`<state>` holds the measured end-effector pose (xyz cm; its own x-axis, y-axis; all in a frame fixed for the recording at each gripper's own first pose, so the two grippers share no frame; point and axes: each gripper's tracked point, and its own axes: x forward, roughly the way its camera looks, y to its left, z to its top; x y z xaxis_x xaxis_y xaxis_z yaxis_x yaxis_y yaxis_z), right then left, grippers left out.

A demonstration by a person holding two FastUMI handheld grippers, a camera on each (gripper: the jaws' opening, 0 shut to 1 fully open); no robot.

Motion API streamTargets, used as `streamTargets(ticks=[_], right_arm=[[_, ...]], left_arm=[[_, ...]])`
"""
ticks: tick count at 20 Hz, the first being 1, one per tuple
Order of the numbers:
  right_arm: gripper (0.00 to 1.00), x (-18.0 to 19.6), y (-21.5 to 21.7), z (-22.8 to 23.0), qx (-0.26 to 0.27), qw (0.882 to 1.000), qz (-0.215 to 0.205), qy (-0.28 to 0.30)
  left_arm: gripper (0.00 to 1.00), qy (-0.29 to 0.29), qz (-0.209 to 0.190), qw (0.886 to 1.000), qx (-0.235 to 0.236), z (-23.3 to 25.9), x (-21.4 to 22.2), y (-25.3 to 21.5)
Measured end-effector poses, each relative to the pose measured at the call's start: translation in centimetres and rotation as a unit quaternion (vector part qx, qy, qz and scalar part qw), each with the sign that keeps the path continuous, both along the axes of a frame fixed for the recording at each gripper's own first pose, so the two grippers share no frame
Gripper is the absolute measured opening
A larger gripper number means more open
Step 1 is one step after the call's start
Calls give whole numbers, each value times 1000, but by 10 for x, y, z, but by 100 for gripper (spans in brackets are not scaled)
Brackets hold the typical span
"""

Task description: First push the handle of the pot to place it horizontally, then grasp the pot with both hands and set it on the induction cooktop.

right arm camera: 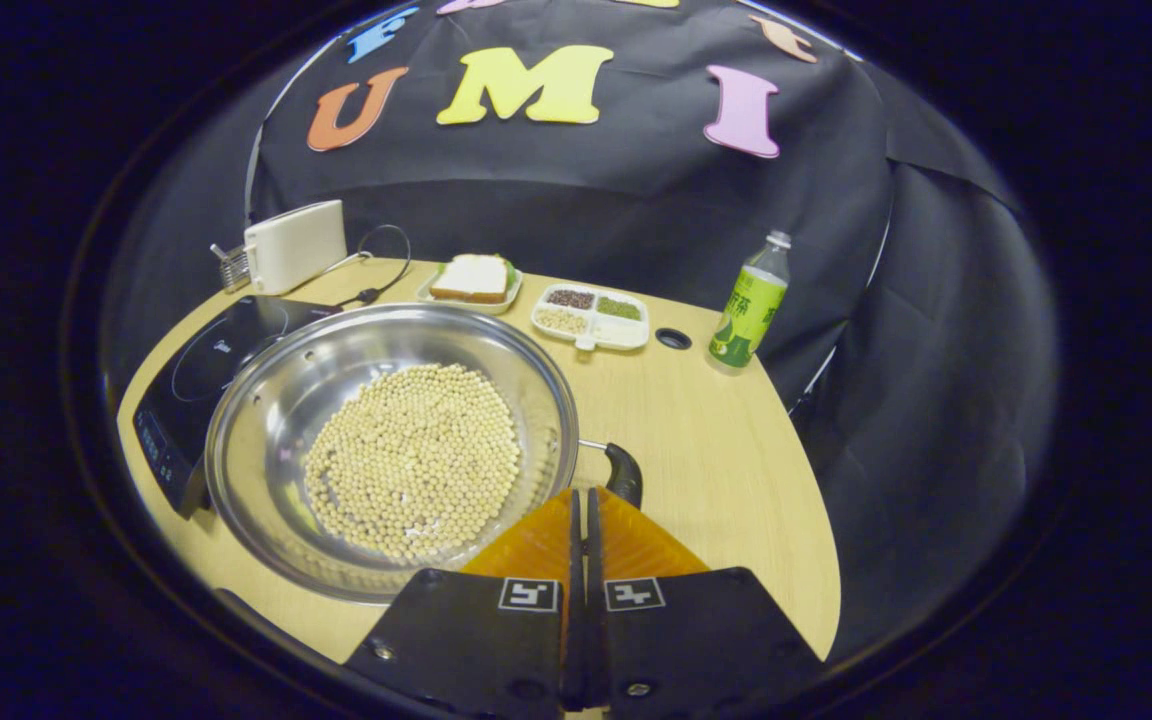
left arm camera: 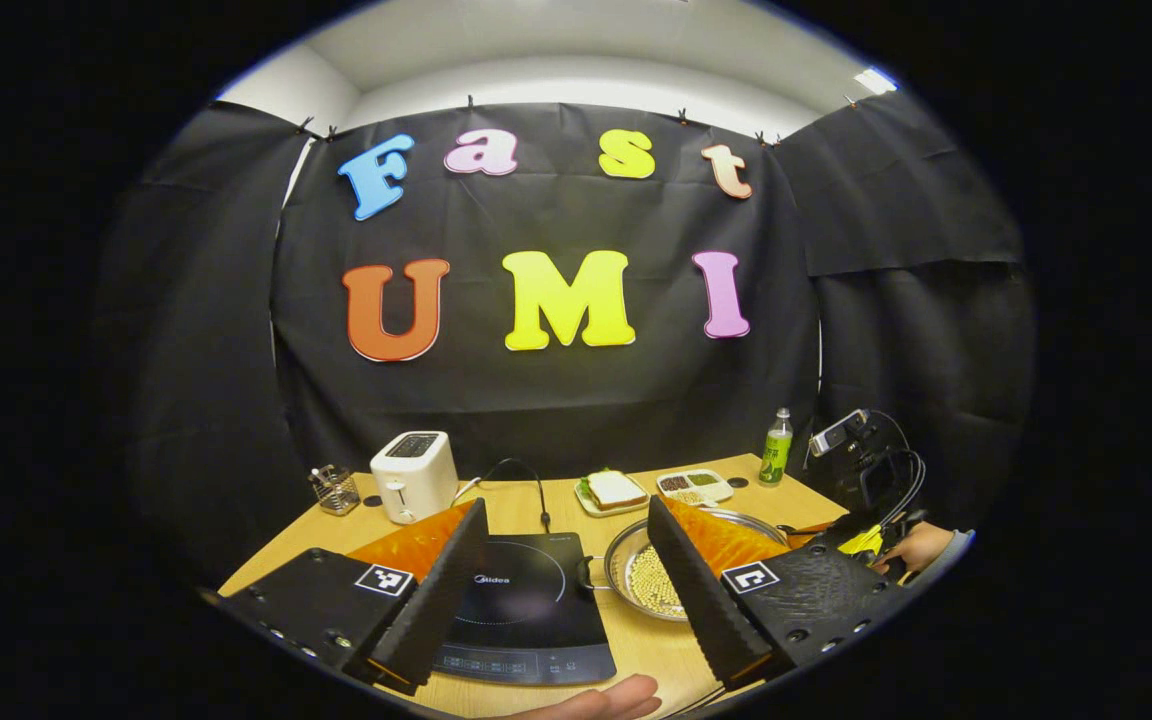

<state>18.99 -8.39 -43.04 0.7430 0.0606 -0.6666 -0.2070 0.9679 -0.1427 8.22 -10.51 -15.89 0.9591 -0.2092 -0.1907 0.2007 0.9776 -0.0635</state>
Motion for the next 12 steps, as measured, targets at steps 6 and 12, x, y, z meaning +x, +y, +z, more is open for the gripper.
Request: streamTargets(ticks=[6,12], right_arm=[[7,6,-4,9,18,999,-8,-32],[53,3,-5,34,42,995,-25,-84]], left_arm=[[96,55,-10,998,-15,-63,46,-18],[98,108,-18,994,-9,-126,79,-40]])
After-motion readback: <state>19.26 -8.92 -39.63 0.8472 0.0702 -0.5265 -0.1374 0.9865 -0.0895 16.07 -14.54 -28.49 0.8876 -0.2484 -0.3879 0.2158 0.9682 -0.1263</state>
